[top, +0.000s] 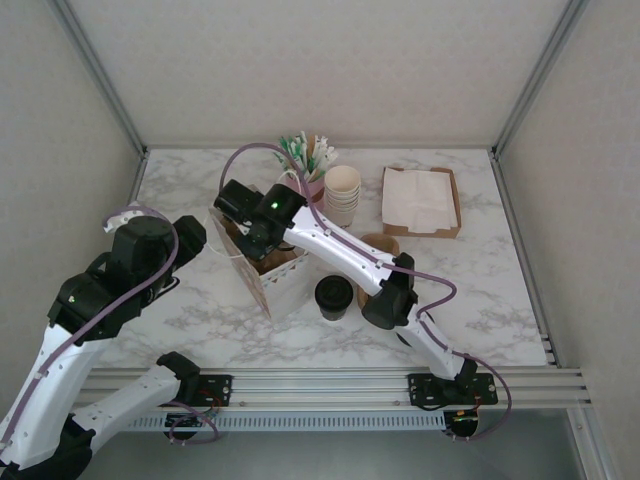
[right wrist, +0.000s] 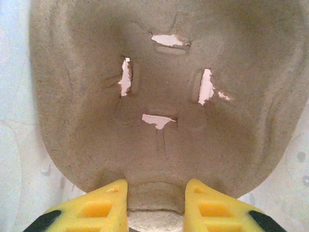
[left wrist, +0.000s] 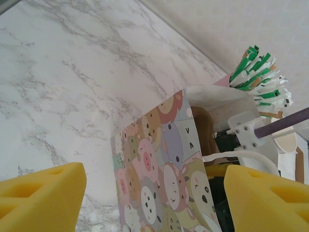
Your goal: Pack the takeout coffee
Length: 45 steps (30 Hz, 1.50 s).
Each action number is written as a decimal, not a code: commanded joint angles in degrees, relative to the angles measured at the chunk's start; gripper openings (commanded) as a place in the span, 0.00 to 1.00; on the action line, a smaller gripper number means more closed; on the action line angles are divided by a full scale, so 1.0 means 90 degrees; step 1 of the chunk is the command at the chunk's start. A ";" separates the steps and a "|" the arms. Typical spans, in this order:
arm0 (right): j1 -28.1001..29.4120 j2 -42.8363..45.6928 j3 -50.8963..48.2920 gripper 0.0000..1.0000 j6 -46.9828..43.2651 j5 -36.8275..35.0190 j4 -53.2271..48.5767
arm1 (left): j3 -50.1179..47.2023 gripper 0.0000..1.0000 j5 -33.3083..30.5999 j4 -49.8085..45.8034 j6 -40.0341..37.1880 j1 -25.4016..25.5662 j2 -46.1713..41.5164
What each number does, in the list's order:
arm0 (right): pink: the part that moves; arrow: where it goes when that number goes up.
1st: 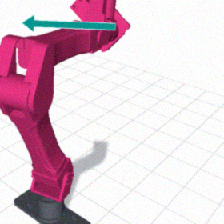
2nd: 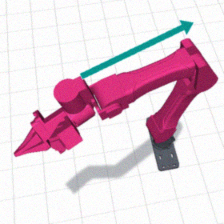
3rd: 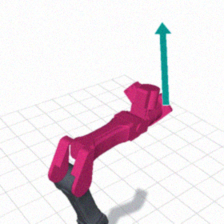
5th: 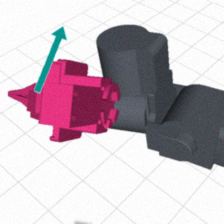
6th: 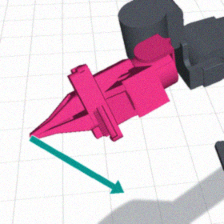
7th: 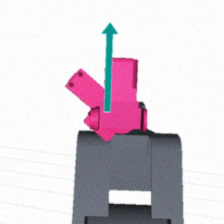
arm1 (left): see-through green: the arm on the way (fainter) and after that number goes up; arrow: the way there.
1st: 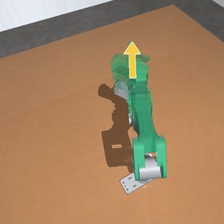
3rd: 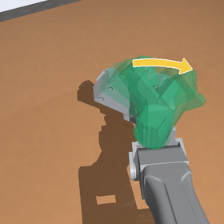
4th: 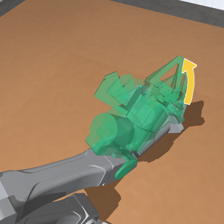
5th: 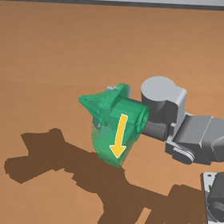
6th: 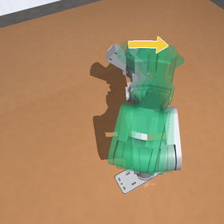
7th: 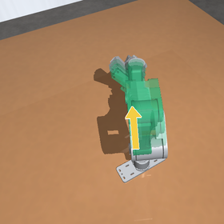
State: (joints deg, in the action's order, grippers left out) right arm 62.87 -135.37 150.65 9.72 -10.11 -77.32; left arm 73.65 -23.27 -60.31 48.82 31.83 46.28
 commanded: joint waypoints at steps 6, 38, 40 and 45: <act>-0.0036 -0.0263 -0.0064 0.28 -0.0084 0.0215 0.0044 | -0.0028 0.75 -0.0024 -0.0154 0.0006 0.0049 -0.0001; -0.0031 0.0747 -0.0115 0.58 0.0185 -0.0223 0.0601 | -0.0107 0.76 0.0151 -0.0125 0.0135 0.0048 -0.0025; -0.0026 0.0838 -0.0110 0.58 0.0199 -0.0210 0.0632 | -0.0098 0.76 0.0156 -0.0134 0.0133 0.0048 -0.0022; -0.0030 0.0876 -0.0109 0.58 0.0149 -0.0298 0.0558 | -0.0118 0.77 0.0197 -0.0137 0.0132 0.0047 -0.0025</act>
State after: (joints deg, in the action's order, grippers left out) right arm 62.76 -128.55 149.45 10.50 -12.01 -72.12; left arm 73.34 -22.04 -60.29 49.30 31.83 46.26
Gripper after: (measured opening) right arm 0.582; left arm 0.764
